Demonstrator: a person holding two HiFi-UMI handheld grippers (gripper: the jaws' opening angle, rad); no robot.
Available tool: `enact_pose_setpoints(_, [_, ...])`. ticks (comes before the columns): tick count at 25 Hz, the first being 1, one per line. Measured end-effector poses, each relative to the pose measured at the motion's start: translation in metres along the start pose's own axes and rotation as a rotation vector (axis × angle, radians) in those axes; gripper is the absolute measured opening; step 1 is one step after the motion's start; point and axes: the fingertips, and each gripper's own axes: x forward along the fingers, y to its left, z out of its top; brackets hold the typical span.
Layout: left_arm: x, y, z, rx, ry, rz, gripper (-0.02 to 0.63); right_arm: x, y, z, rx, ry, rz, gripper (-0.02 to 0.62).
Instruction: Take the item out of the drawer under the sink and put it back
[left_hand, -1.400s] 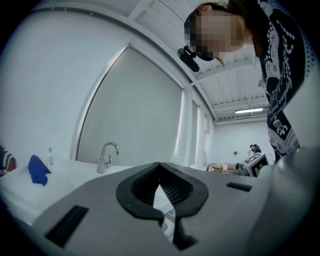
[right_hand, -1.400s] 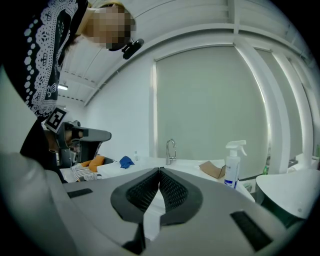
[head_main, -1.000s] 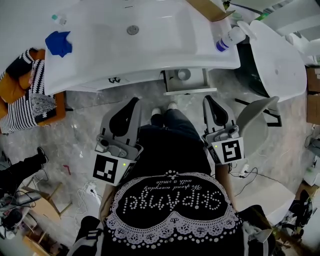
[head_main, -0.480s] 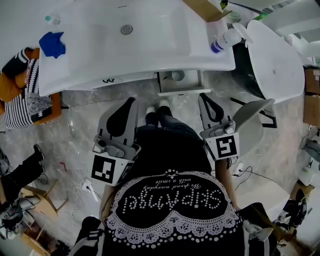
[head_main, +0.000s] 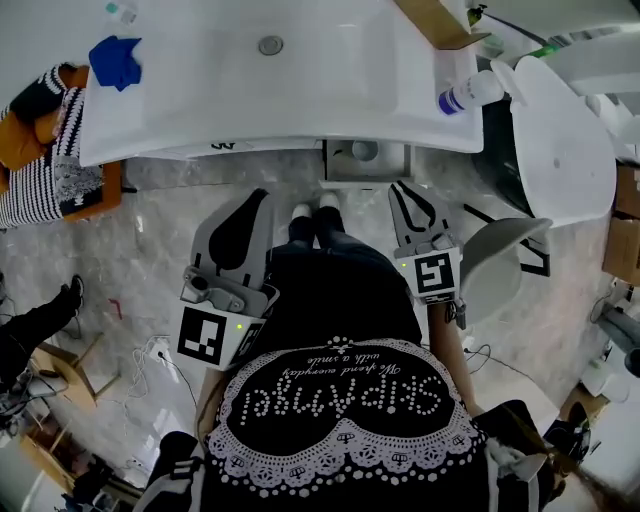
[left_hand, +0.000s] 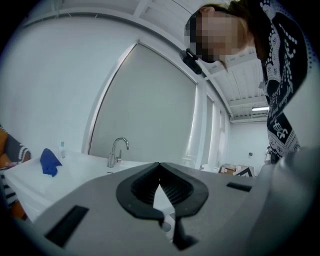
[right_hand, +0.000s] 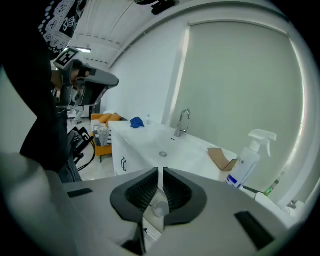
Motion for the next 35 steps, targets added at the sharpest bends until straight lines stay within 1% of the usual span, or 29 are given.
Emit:
enact_pose_setpoints(3, [0.004, -0.002, 0.004, 0.001, -0.016, 0.007, 0.005, 0.009, 0.003, -0.012, -0.031, 0.034, 0.037, 0.021])
enact_pose_setpoints(7, [0.008, -0.002, 0.008, 0.011, -0.037, 0.015, 0.005, 0.024, 0.003, -0.029, -0.025, 0.090, 0.086, 0.022])
enact_pose_setpoints(11, [0.012, -0.001, 0.014, 0.022, -0.061, 0.030, 0.005, 0.036, 0.001, -0.046, -0.033, 0.138, 0.113, 0.025])
enact_pose_setpoints(14, [0.014, -0.003, 0.016, 0.026, -0.065, 0.045, 0.005, 0.046, 0.000, -0.060, -0.055, 0.185, 0.150, 0.081])
enact_pose_setpoints(23, [0.019, -0.008, 0.009, 0.018, -0.068, 0.097, 0.005, 0.078, 0.000, -0.109, -0.201, 0.283, 0.240, 0.083])
enact_pose_setpoints(29, [0.021, -0.009, 0.006, 0.017, -0.062, 0.125, 0.005, 0.092, 0.000, -0.126, -0.284, 0.312, 0.290, 0.081])
enact_pose_setpoints(35, [0.022, -0.010, 0.007, 0.024, -0.060, 0.135, 0.005, 0.103, 0.010, -0.139, -0.364, 0.345, 0.346, 0.081])
